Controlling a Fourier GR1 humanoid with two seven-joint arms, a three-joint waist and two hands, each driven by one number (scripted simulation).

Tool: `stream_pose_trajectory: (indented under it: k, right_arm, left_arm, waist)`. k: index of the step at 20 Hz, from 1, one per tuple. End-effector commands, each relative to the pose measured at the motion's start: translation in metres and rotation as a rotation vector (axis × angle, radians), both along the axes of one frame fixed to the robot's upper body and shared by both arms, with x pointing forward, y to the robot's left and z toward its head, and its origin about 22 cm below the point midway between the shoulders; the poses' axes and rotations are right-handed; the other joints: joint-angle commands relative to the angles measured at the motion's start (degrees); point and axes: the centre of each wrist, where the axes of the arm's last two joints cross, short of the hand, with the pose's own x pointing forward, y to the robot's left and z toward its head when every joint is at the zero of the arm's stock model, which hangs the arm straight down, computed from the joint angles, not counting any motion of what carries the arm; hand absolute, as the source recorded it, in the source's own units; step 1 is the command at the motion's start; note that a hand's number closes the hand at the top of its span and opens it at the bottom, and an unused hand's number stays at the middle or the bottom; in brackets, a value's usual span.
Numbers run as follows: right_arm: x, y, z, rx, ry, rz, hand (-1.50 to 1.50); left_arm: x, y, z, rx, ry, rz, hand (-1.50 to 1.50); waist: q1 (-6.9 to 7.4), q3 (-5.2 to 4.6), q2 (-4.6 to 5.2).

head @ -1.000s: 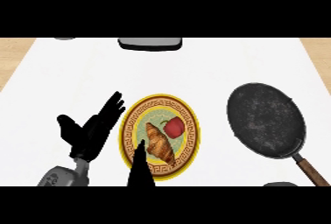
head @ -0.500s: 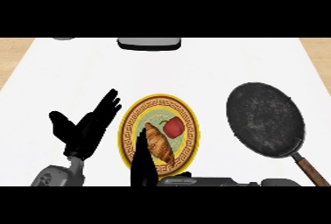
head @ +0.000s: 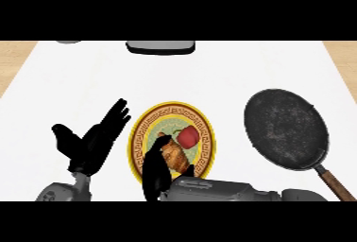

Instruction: Pick the croissant from the plate and place it in the pan

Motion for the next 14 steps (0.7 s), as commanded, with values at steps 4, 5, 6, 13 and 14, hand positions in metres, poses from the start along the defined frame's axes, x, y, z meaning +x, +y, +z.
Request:
stream_pose_trajectory:
  k: [4,5,6,13,14]
  right_arm:
    - [0.006,-0.003,-0.009,-0.032,-0.017,0.145,1.5]
    - [0.01,0.001,0.001,-0.013,-0.042,0.18,1.5]
    - [0.013,-0.013,-0.029,-0.053,-0.035,0.178,1.5]
    - [0.06,-0.045,-0.002,0.596,0.108,-0.732,1.5]
    - [0.062,-0.052,-0.004,0.672,0.098,-0.836,1.5]
  left_arm:
    - [-0.002,-0.009,-0.01,0.011,0.004,-0.011,0.0]
    - [-0.006,-0.017,0.001,0.005,-0.01,0.004,0.0]
    - [0.011,0.003,0.008,0.012,-0.009,0.002,0.0]
    - [-0.005,0.021,-0.007,-0.009,0.011,0.114,0.0]
    - [-0.006,0.024,-0.006,-0.004,0.01,0.119,0.0]
  waist:
    - [0.49,-0.06,0.15]
    - [-0.29,-0.04,-0.03]
    - [-0.18,-0.05,0.16]
    - [-8.6,0.89,-0.29]
    - [-8.24,0.71,-0.39]
